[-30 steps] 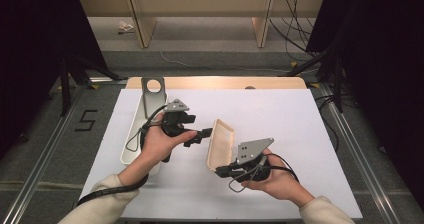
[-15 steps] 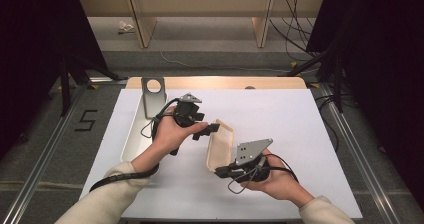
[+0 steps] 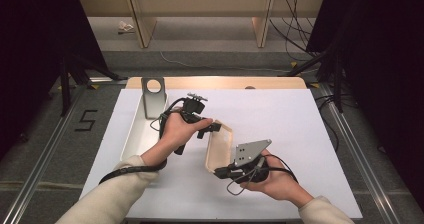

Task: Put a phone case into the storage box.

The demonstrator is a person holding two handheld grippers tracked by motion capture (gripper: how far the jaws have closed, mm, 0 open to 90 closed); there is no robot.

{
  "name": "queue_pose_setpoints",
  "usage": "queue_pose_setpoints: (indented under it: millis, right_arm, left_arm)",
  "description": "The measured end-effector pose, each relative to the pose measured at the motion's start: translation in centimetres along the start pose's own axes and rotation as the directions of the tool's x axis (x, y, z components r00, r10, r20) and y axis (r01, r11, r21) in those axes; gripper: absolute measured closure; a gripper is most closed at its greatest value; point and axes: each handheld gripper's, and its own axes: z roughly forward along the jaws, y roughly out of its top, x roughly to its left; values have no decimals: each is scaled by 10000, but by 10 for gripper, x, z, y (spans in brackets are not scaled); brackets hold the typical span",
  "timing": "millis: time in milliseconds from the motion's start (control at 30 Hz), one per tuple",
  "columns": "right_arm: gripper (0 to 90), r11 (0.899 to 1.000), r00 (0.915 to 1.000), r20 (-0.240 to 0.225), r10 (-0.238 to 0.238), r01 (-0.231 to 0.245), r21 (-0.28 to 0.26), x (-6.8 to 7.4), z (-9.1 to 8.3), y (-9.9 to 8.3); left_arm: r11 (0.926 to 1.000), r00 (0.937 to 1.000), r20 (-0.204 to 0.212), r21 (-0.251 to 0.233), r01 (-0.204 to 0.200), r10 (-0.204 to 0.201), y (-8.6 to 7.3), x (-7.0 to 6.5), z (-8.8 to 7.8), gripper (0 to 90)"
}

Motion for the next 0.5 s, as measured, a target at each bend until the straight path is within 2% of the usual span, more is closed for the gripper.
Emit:
queue_pose_setpoints:
  millis: [67, 167, 300, 500]
  right_arm:
    - [882, 10000, 10000, -18, -2, 2, 15, 0, 0, 0]
    - [882, 10000, 10000, -20, -54, 54, 71, 0, 1, -1]
    - [883, 9992, 9998, -49, -179, 180, 357, 1, 5, -2]
    - [884, 9969, 9995, 3, -315, 314, 727, 2, 11, -3]
  left_arm:
    - [10000, 10000, 8, 33, 67, -67, 0, 0, 1, 620]
    - [9994, 9995, 31, -113, 319, -319, 0, 0, 0, 660]
    - [9993, 9996, 82, -229, 285, -283, 0, -3, -3, 720]
    - [9969, 9986, 238, -625, 481, -467, 2, -12, -6, 780]
